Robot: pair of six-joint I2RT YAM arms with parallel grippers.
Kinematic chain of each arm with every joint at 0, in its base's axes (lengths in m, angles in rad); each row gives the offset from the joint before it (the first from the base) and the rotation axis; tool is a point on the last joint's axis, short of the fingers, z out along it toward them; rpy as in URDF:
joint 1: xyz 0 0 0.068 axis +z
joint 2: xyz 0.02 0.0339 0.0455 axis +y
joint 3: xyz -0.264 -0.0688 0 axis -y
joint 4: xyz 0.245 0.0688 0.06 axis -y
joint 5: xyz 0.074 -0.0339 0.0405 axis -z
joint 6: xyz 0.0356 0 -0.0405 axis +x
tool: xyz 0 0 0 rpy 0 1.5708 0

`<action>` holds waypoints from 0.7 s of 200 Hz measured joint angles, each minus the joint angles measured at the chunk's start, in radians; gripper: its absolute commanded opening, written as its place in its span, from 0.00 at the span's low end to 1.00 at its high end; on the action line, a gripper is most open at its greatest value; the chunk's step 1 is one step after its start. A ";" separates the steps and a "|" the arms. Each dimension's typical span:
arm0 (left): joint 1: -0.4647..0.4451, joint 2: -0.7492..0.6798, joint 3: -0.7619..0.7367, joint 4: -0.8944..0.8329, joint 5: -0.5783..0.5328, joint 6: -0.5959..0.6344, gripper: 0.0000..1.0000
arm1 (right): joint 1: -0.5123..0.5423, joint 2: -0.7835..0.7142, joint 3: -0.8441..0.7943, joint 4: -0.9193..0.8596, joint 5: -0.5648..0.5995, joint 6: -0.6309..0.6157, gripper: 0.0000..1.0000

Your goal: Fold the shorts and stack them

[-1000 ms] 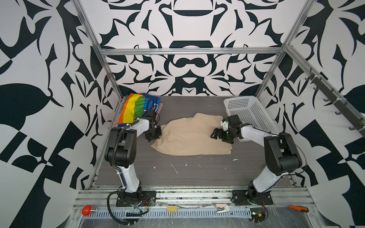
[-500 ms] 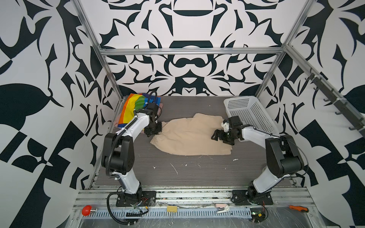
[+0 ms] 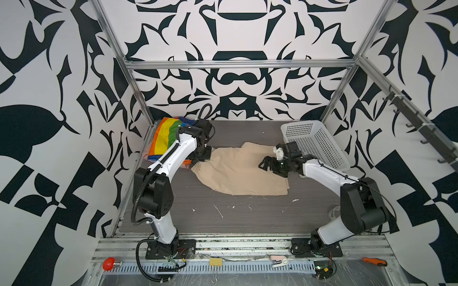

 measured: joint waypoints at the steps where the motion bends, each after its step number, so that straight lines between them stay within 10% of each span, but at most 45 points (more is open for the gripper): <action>1: -0.001 0.001 0.002 -0.001 0.000 0.000 0.00 | 0.003 0.002 0.003 0.003 0.000 0.003 0.97; 140: -0.041 0.011 0.055 -0.032 -0.006 0.027 0.00 | 0.146 0.702 0.583 0.458 -0.045 0.574 0.97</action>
